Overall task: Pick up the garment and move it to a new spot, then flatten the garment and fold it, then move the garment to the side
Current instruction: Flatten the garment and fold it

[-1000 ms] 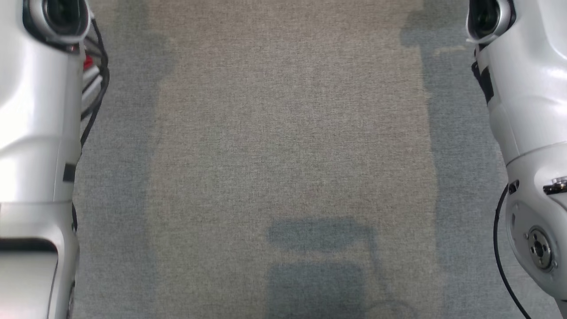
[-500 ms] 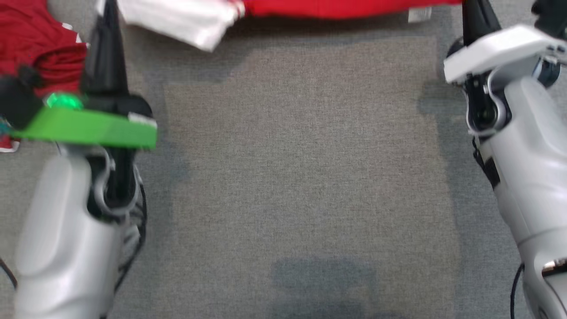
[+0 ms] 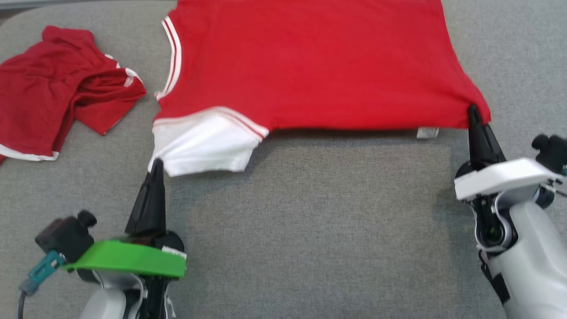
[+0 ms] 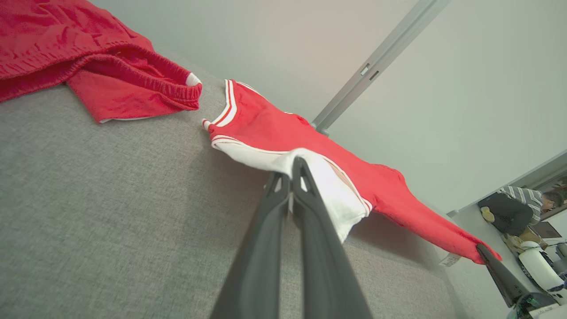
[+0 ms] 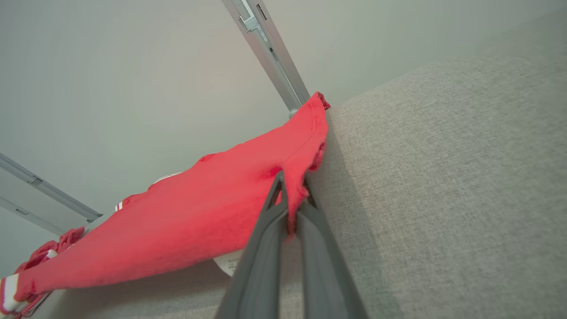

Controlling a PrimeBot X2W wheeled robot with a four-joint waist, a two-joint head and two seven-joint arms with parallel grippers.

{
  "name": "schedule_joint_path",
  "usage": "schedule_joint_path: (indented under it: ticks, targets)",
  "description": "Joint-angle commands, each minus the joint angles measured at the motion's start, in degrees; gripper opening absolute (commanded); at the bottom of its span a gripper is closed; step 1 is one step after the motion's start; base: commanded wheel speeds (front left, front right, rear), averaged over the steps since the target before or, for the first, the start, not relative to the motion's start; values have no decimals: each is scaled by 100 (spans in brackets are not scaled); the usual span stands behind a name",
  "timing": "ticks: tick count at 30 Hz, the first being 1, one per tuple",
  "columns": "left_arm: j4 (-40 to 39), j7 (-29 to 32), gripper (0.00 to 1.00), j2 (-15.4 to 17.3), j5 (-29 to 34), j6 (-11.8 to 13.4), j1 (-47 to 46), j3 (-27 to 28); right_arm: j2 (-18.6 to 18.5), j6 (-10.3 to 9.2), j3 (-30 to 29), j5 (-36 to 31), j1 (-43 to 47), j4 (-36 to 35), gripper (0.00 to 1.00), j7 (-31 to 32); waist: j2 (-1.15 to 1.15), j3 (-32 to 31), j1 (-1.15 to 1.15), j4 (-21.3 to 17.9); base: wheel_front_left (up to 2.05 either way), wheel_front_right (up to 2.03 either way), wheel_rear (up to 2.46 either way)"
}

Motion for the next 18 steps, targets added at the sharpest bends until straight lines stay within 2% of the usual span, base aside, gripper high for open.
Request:
schedule_joint_path:
  ticks: [1, 10, 18]
  targets:
    - [-40, -24, 0, 32, -35, 50, 221, 18, 38, 0, -87, -77, 246, -133, 0, -18, 33, -258, 0, 77, 0, 0, 0]
    - [-245, -259, 0, -112, -125, 217, 1213, 44, 520, 0, -732, -545, 1510, -1118, 0, 346, 33, -967, 0, 63, 0, 0, 0]
    - [-364, -389, 0, -257, -67, 366, 1904, 89, 905, 0, -1065, -843, 2505, -1878, 0, 765, 33, -1503, 0, -132, 0, 0, 0]
